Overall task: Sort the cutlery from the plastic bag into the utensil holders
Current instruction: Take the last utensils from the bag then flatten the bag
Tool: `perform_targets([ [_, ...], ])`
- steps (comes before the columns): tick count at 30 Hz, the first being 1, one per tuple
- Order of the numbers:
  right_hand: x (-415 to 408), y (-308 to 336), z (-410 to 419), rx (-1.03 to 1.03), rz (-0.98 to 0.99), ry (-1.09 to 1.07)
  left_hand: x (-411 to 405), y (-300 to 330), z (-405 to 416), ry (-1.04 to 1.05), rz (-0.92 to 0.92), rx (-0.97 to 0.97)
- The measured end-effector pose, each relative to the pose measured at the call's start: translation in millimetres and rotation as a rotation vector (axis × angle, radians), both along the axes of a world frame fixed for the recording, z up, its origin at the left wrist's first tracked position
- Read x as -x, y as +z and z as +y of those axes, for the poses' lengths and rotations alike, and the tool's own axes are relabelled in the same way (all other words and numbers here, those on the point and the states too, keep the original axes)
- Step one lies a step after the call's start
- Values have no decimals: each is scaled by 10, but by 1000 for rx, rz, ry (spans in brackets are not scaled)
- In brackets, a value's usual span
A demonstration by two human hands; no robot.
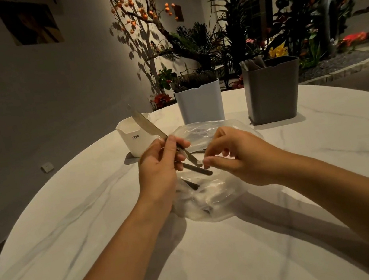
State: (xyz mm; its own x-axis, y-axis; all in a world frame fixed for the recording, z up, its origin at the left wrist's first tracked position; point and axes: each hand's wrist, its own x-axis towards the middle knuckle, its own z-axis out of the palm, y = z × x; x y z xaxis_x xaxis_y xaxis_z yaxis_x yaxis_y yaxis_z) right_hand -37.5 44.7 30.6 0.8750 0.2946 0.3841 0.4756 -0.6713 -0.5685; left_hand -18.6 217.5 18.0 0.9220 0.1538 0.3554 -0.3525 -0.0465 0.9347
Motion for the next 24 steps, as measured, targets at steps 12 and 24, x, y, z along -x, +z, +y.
perform_targets([
  [12, 36, 79, 79, -521, -79, -41, 107, -1, -51, -19, 5, -116],
  [24, 51, 20, 135, -603, -76, 17, 72, -76, -79, -32, 94, -340],
])
